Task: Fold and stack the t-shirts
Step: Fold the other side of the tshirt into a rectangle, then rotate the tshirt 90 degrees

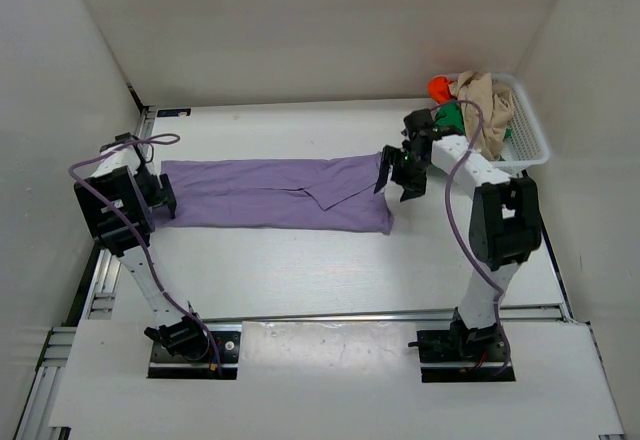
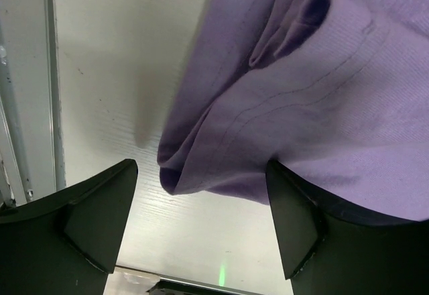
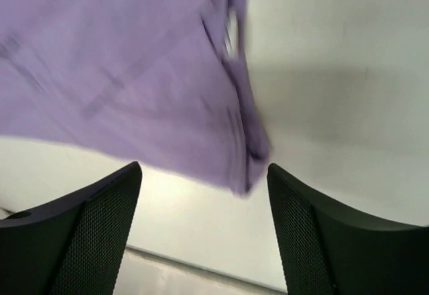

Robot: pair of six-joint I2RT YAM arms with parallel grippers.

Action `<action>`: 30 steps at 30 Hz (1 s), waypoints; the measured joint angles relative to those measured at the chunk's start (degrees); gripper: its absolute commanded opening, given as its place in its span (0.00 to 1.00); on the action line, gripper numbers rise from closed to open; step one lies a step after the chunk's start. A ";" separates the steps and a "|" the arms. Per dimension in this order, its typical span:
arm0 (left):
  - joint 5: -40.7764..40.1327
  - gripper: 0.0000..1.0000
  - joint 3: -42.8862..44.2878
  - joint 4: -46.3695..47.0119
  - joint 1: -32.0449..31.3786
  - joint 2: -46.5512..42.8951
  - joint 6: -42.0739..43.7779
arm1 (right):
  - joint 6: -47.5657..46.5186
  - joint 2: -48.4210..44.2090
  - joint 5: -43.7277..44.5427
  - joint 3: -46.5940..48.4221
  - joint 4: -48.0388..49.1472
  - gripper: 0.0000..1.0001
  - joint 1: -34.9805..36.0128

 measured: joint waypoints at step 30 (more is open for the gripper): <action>1.53 0.81 -28.22 0.57 -0.13 -19.78 0.28 | 6.43 17.57 0.81 11.85 -0.50 0.01 1.62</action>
